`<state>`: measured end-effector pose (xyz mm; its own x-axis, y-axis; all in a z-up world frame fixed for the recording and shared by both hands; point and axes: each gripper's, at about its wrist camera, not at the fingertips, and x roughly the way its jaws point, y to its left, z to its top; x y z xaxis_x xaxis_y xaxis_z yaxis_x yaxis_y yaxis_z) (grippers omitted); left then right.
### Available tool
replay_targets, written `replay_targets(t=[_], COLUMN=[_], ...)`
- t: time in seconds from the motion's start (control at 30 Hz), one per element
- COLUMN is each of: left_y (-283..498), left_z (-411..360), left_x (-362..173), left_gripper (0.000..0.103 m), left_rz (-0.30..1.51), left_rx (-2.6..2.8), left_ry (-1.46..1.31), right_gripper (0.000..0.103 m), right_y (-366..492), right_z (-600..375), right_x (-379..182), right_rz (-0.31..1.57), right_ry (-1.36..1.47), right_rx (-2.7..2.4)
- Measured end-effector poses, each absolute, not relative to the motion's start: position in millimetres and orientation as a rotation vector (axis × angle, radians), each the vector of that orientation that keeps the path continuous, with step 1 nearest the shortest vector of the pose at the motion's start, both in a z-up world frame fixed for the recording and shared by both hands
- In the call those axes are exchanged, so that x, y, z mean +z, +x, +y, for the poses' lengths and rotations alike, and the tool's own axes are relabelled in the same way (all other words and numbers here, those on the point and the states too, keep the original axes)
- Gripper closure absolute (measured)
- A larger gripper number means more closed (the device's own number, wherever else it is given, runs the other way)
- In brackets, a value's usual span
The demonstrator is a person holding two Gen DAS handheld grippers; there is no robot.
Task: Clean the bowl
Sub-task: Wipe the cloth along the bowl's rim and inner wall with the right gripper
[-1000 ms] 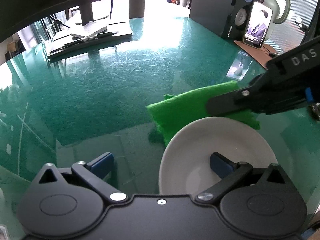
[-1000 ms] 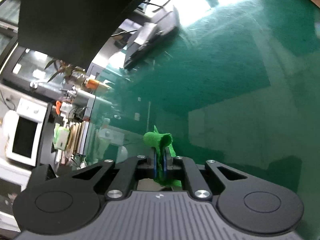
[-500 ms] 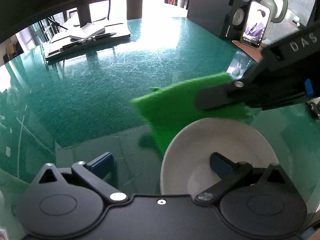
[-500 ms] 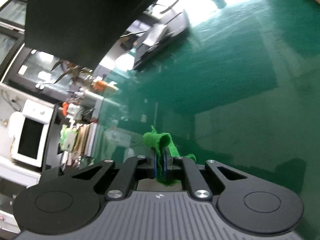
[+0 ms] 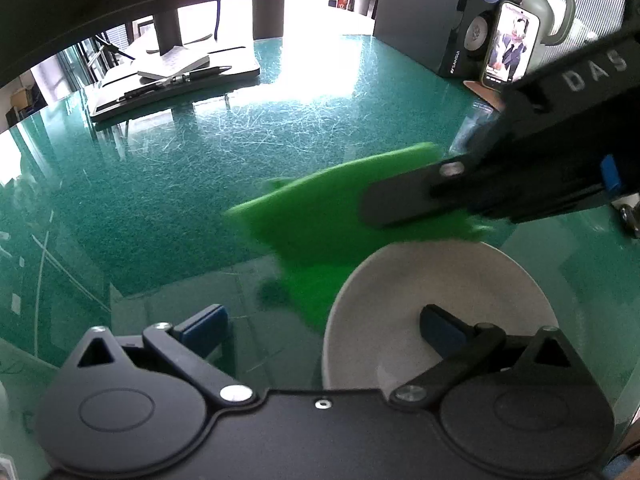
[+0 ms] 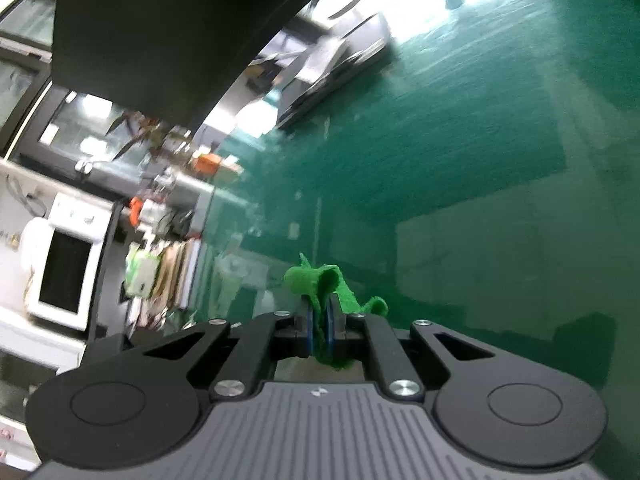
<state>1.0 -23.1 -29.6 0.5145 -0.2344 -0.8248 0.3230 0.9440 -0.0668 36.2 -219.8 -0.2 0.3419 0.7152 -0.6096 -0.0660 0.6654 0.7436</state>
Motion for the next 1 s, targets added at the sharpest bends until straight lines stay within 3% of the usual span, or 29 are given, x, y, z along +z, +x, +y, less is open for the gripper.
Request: replay_targets(t=[1.0], left_y=[2.6], left_z=[-26.1], left_x=[-30.0], left_gripper=[0.0], left_rz=[0.981], left_rx=[-0.349], left_ry=[0.109], right_gripper=[0.098], right_y=[26.7], right_z=[-186.3], right_x=[0.0], right_rz=[1.167], right_ry=[0.665], right_rx=[0.675])
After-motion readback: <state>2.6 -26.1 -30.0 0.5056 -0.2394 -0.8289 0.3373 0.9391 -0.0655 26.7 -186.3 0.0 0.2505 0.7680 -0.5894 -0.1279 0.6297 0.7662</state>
